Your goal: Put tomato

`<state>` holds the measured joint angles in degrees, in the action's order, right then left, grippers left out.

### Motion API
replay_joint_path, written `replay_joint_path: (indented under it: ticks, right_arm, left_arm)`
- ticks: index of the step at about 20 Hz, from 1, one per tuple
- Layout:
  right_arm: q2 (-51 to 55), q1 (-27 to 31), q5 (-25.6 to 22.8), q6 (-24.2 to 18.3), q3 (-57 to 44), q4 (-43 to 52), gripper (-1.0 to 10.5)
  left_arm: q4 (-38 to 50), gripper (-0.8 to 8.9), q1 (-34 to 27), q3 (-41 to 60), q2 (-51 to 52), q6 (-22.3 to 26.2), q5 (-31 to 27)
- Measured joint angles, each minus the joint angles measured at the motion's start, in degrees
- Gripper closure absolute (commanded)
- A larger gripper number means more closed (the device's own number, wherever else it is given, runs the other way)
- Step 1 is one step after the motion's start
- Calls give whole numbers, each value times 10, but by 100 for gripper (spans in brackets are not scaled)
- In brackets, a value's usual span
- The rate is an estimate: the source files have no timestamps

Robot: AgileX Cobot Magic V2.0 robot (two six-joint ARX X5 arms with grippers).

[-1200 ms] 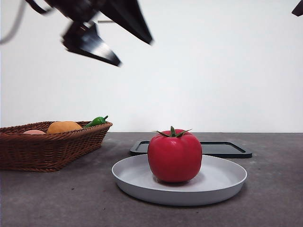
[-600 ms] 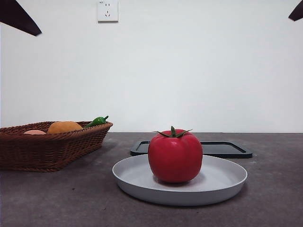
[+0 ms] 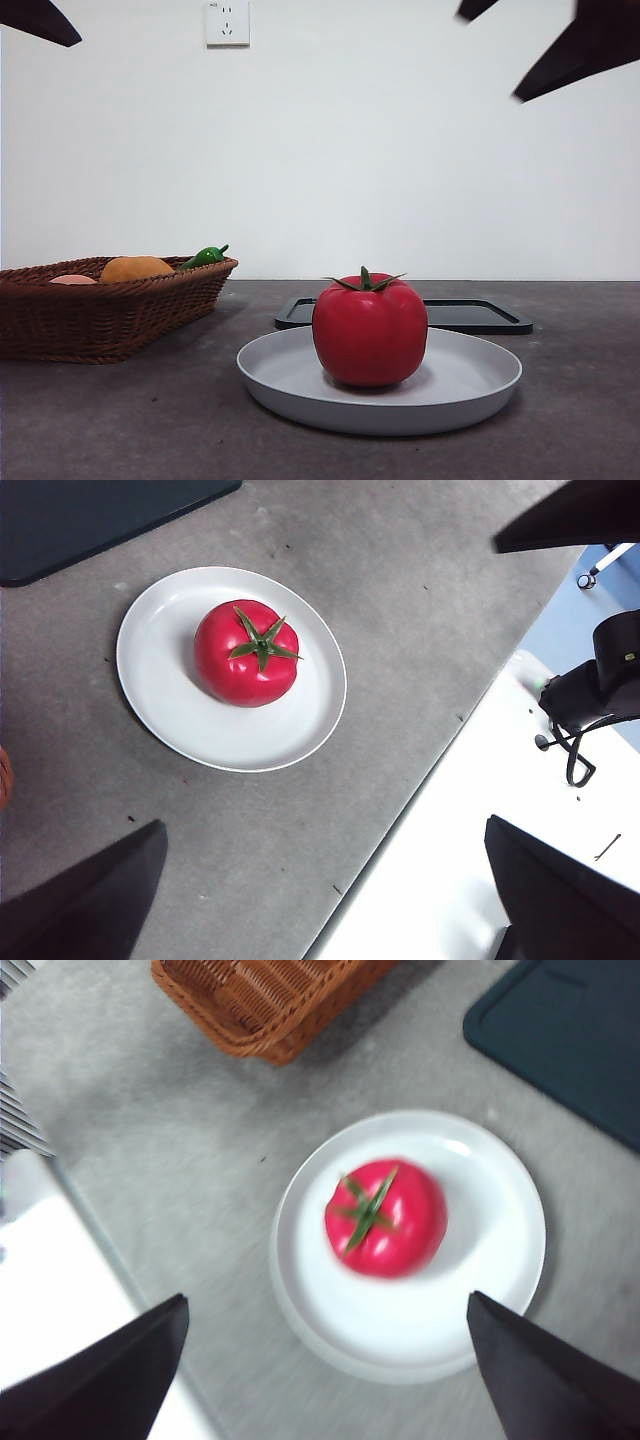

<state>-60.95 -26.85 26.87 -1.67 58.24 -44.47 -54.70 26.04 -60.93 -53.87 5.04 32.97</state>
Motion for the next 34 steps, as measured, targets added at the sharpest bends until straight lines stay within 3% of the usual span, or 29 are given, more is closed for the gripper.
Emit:
replay_joint_path:
  ticks: [10, 16, 19, 28, 30, 32, 34]
  right_arm:
    - [-195, -81, -91, 0, 0, 137, 446]
    - [-269, -100, -111, 0, 0, 183, 419]
    - [-289, -107, -144, 0, 0, 196, 393]
    - [-348, -116, -149, 0, 0, 204, 395]
    - [-357, -118, -149, 0, 0, 204, 462]
    - [-360, -118, -150, 0, 0, 204, 663]
    - [-360, -118, -149, 0, 0, 204, 762]
  left_arm:
    - [0, 315, 0, 0, 0, 0, 0]
    - [0, 315, 0, 0, 0, 0, 0]
    - [0, 315, 0, 0, 0, 0, 0]
    - [1, 315, 0, 0, 0, 0, 0]
    - [1, 315, 0, 0, 0, 0, 0]
    - [1, 315, 0, 0, 0, 0, 0]
    - [1, 315, 0, 0, 0, 0, 0]
